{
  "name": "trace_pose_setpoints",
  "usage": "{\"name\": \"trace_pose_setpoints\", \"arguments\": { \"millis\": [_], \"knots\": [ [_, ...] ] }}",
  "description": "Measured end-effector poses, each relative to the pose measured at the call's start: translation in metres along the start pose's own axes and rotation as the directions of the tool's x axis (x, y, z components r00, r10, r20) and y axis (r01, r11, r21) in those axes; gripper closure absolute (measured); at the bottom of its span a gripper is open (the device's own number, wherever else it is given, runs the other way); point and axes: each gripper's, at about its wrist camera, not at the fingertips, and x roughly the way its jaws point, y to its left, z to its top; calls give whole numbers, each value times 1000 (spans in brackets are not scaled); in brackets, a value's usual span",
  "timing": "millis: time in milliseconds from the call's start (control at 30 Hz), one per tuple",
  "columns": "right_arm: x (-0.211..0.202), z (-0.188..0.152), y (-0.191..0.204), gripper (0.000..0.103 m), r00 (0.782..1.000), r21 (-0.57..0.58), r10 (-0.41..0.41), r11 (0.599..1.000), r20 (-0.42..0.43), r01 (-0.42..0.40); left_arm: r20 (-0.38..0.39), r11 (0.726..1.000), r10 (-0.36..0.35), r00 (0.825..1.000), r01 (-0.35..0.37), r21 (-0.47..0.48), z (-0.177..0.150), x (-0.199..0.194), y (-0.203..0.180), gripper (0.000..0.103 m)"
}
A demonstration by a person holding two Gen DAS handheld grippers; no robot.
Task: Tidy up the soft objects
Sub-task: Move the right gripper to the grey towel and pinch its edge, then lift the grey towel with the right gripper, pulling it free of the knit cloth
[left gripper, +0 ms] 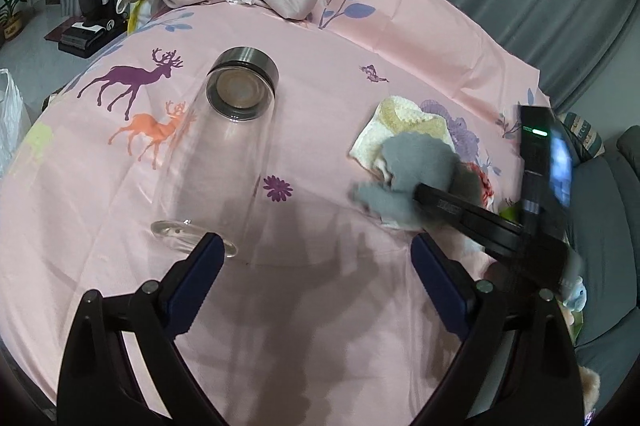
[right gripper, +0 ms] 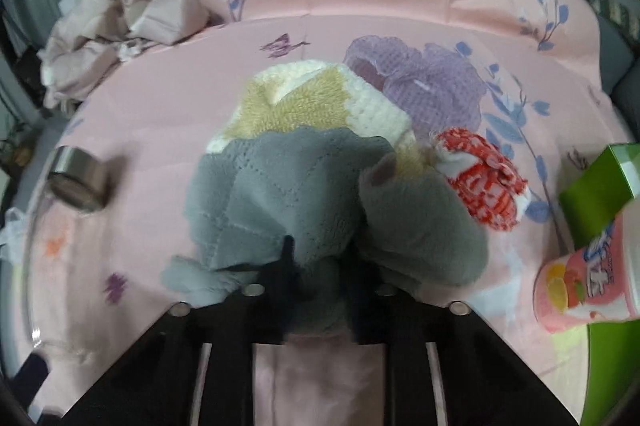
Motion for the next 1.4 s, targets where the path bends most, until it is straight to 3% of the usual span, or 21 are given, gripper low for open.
{"name": "trace_pose_setpoints", "arguments": {
  "millis": [267, 433, 600, 733, 867, 1000, 1133, 1267, 1333, 1400],
  "knots": [
    [-82, -14, -24, 87, 974, 18, 217, 976, 63, -219, 31, 998, 3, 1000, 0, -67, 7, -9, 16, 10],
    [-98, -37, -39, 87, 930, 83, 368, 927, -3, -366, 48, 994, -20, 999, 25, -109, 11, -17, 25, 10],
    [-90, -54, -41, 87, 945, 88, 323, 944, -41, -319, 39, 995, -19, 999, 23, -94, 9, -16, 21, 10],
    [-79, -58, -50, 87, 940, 129, 327, 941, -97, -314, 35, 998, -29, 999, 30, -52, 4, -16, 11, 10],
    [-98, -59, -57, 87, 951, 99, 306, 949, -43, -300, 24, 999, -47, 999, 48, -9, -2, -13, -2, 10],
    [-110, -59, -68, 85, 927, 129, 375, 920, -12, -370, 3, 996, -90, 996, 90, 8, -7, -8, -12, 10],
    [-131, -57, -73, 85, 947, 95, 312, 943, 74, -318, -29, 994, -103, 994, 104, 39, -12, -1, -21, 10],
    [-150, -57, -79, 85, 935, 71, 317, 941, 157, -331, -69, 990, -125, 990, 129, 57, -17, 6, -29, 10],
    [-153, -57, -81, 85, 934, 74, 315, 941, 168, -330, -104, 986, -142, 984, 150, 75, -21, 11, -34, 10],
    [-146, -55, -83, 82, 946, 91, 292, 948, 138, -305, -128, 985, -140, 982, 152, 87, -26, 15, -38, 10]
  ]
}}
